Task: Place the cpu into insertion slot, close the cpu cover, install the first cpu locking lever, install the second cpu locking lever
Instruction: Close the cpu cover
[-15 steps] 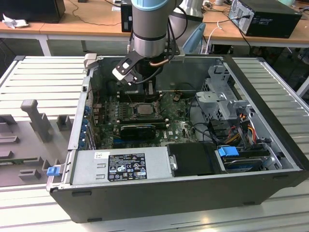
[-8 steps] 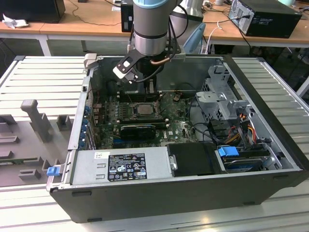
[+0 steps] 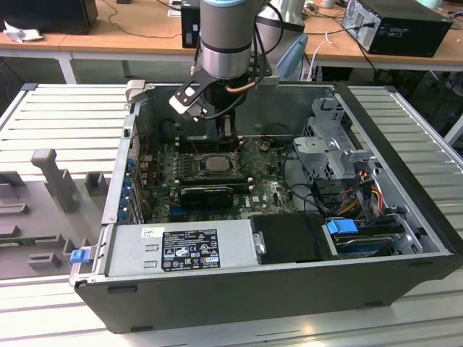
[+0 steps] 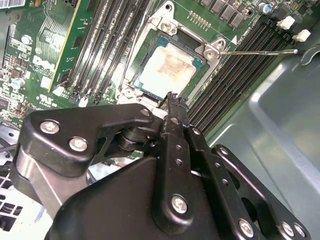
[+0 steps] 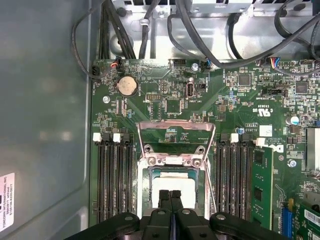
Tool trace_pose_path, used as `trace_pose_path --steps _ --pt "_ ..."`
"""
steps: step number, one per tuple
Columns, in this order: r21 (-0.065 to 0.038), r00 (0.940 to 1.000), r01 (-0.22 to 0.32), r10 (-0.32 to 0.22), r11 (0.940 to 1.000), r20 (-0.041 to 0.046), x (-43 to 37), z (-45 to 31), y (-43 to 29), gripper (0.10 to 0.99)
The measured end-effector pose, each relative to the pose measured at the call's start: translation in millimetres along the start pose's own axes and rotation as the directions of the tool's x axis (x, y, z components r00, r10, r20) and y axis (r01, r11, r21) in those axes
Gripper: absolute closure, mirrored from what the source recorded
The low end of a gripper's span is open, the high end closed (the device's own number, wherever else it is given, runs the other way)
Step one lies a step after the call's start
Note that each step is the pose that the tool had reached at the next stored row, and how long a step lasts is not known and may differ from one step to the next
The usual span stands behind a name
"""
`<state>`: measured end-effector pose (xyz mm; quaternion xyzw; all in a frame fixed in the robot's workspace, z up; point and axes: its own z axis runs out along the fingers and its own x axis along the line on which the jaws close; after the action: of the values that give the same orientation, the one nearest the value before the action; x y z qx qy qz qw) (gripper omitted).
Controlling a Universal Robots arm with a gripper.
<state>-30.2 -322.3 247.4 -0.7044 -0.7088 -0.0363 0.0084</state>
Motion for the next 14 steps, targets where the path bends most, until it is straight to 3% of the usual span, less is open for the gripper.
trace_pose_path --steps 12,14 --pt "0.000 1.0000 0.000 0.000 1.0000 0.0000 1.3 -4.7 4.2 0.980" --pt "0.000 1.0000 0.000 0.000 1.0000 -0.0001 1.6 -8.3 4.4 0.980"
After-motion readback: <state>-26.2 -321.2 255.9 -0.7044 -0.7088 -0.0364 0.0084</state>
